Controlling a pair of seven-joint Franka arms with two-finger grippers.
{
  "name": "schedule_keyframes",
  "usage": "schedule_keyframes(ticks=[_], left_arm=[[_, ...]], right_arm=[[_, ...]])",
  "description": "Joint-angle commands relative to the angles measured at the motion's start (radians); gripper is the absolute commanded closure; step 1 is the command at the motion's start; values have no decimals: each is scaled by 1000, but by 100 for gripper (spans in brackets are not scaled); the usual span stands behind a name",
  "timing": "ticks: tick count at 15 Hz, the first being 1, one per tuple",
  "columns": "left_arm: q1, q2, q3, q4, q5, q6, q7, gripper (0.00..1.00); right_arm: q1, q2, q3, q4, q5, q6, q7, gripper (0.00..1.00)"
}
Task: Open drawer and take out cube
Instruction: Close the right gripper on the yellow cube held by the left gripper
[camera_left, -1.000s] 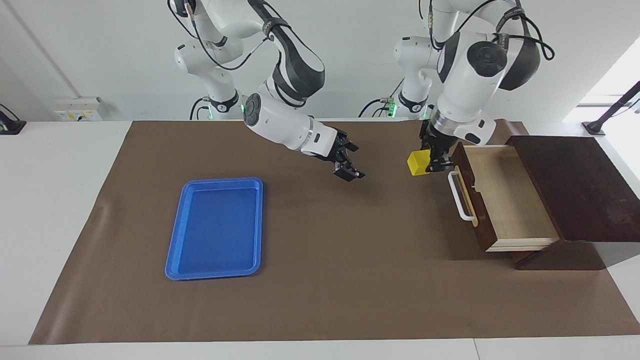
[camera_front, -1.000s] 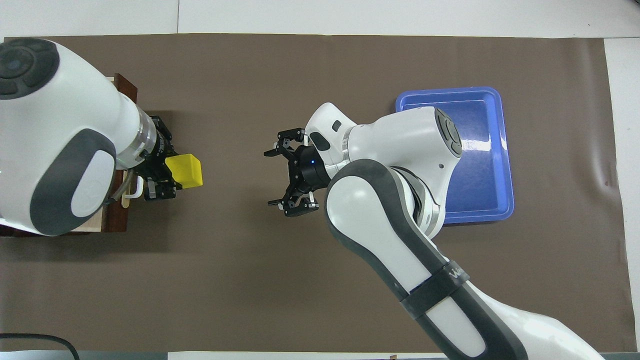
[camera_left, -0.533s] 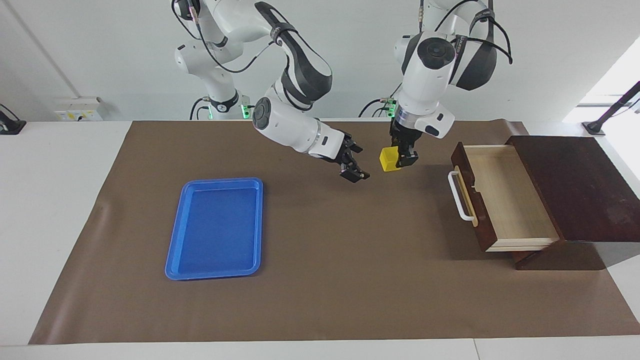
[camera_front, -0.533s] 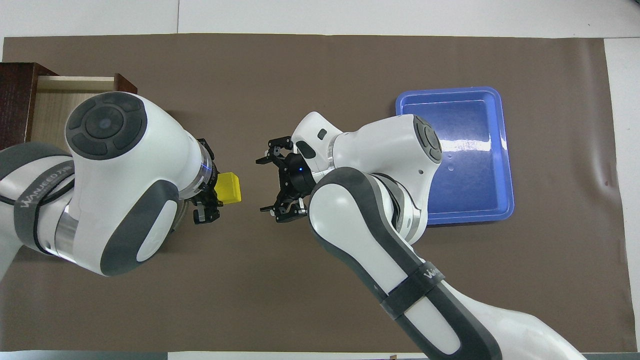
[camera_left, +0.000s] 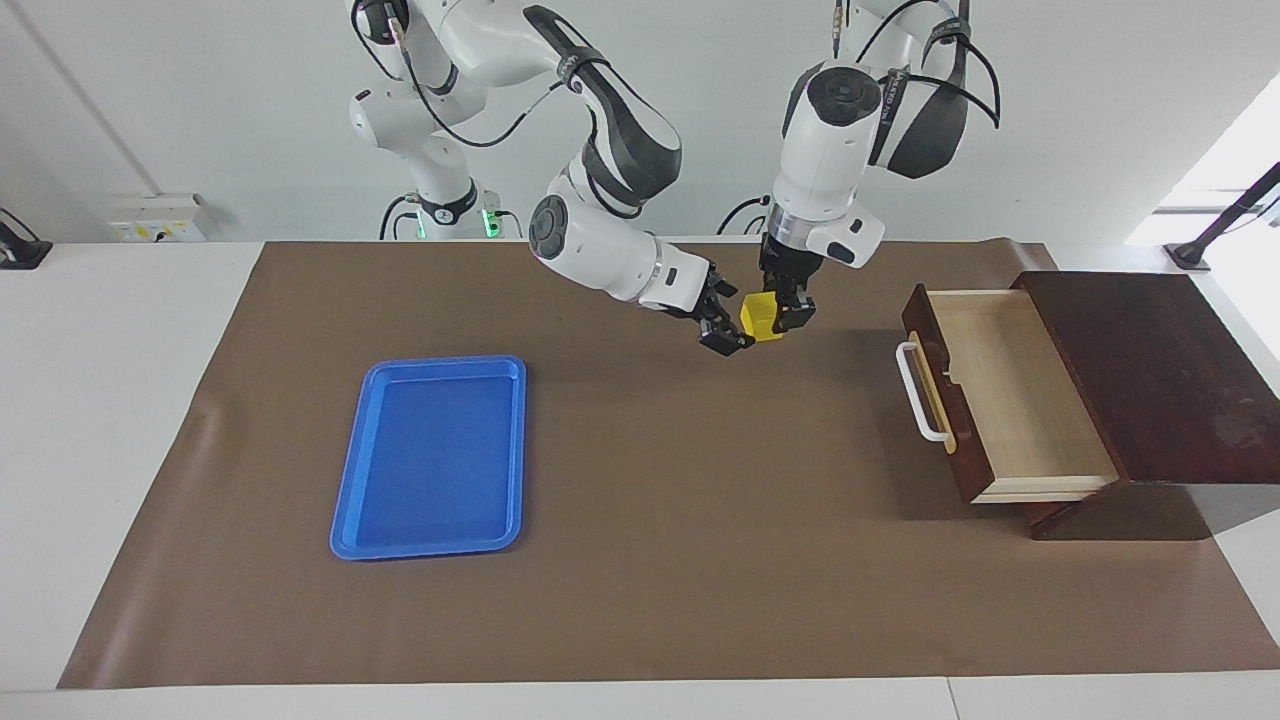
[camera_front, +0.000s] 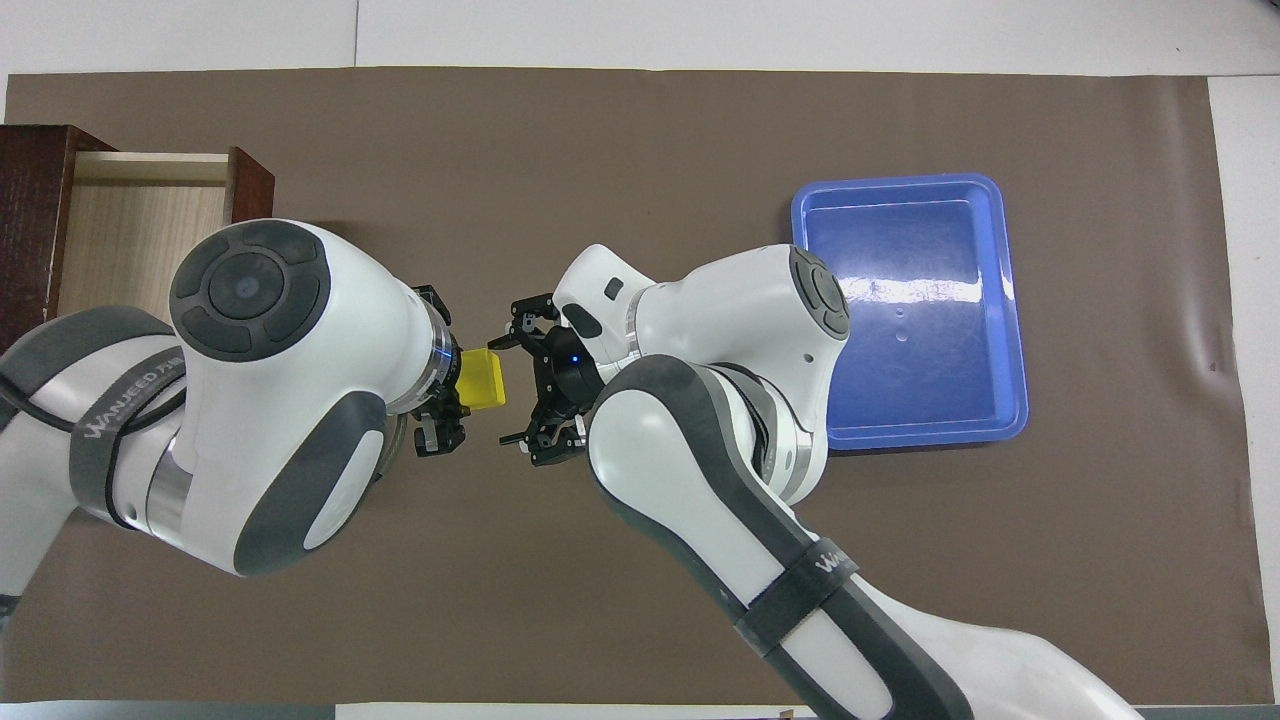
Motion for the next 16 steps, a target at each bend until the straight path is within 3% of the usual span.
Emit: schedule_keyframes(ticks=[1, 7, 8, 9, 10, 11, 16], left_arm=[[-28, -45, 15, -60, -12, 43, -26, 100], [-28, -46, 15, -61, -12, 42, -27, 100], [-28, -46, 16, -61, -12, 42, -27, 100], [-28, -46, 16, -63, -12, 42, -27, 100], [-28, -46, 16, -61, -12, 42, -27, 100], [-28, -46, 16, -61, -12, 40, -27, 100], [-28, -46, 16, -61, -12, 40, -26, 100]], right_arm=[[-8, 14, 7, 18, 24, -3, -4, 0], [-8, 14, 15, 18, 24, -1, -13, 0], [-8, 14, 15, 18, 24, -1, -19, 4], [-8, 14, 15, 18, 24, 0, -30, 26], [-8, 14, 15, 18, 24, 0, -33, 77], [-9, 14, 15, 18, 24, 0, -33, 100], [-17, 9, 15, 21, 21, 0, -34, 100]])
